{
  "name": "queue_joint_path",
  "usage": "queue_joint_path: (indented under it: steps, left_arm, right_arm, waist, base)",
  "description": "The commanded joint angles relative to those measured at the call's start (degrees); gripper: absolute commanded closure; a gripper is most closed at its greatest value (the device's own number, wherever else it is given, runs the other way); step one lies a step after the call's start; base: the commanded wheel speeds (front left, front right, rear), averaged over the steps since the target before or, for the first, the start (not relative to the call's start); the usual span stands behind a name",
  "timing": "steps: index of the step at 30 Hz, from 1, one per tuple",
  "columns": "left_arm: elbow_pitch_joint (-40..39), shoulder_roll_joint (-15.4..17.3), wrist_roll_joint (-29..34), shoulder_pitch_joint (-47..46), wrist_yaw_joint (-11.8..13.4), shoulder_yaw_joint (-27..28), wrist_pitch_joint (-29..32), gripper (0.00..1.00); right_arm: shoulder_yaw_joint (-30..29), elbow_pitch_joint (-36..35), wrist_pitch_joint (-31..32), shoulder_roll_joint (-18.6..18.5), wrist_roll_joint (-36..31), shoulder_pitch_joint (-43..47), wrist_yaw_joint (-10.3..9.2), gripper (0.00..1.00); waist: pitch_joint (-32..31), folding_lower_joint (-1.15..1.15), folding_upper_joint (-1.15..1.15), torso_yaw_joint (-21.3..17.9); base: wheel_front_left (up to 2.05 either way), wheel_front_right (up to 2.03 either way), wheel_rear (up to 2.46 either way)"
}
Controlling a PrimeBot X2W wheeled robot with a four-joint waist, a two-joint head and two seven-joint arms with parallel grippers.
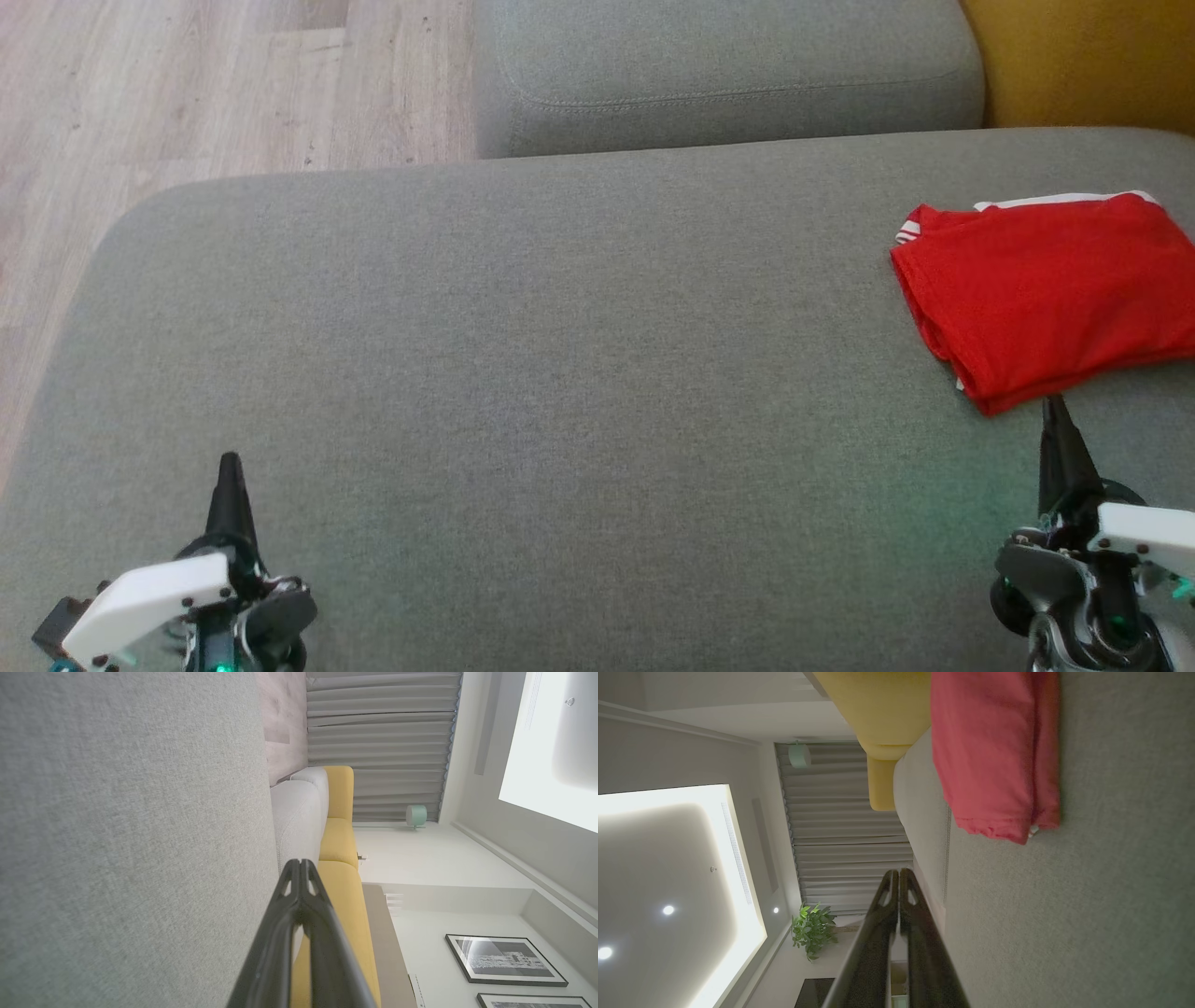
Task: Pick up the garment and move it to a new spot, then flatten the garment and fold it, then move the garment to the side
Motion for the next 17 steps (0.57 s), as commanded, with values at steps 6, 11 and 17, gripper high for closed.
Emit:
queue_joint_path:
  steps: [6,11,17]
  left_arm:
    - [-1.7,0.2,-0.3,-2.7,-0.4,2.4,0.4,1.0]
    - [-1.7,0.2,-0.3,-2.7,-0.4,2.4,0.4,1.0]
    - [-1.7,0.2,-0.3,-2.7,-0.4,2.4,0.4,1.0]
  right_arm:
    - [0.9,-1.8,0.6,-0.2,0.3,-3.0,0.4,1.0]
    - [0.8,-1.8,0.6,-0.1,0.2,-3.0,0.4,1.0]
    - [0.7,-1.8,0.7,0.0,0.1,-3.0,0.4,1.0]
  waist:
    - [0.0,0.0,0.0,0.0]
    - [0.0,0.0,0.0,0.0]
    - [0.0,0.0,0.0,0.0]
  base:
    - [0.0,0.0,0.0]
    - [0.0,0.0,0.0]
    - [0.0,0.0,0.0]
